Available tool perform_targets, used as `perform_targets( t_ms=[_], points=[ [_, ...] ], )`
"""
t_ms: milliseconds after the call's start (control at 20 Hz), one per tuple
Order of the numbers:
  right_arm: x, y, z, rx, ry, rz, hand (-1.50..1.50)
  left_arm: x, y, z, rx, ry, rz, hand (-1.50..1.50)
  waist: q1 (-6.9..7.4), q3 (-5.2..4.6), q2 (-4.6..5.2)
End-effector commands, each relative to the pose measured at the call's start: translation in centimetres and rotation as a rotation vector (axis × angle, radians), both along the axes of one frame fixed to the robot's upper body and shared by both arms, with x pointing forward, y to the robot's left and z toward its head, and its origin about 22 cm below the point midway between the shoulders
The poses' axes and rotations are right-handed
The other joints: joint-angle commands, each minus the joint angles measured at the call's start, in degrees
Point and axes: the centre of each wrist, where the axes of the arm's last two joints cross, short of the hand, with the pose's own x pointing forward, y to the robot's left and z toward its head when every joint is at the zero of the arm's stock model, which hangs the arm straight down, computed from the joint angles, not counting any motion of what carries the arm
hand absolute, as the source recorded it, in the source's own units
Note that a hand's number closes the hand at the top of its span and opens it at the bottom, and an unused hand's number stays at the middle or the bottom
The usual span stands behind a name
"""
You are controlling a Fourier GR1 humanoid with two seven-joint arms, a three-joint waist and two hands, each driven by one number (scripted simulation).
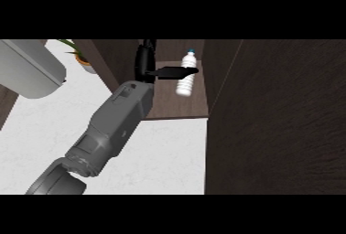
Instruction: Pick up the bottled water, place it into the cabinet and close the cabinet
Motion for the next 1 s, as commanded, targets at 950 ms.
perform_targets(
  t_ms=[950],
  points=[
    [-0.5, 1.4, 2.7, -0.025, 0.015, -0.055, -1.5, -11.7, -2.2, -1.6, -0.256, -0.041, -0.381, -1.5, 2.86, 0.03, -0.94]
  ],
)
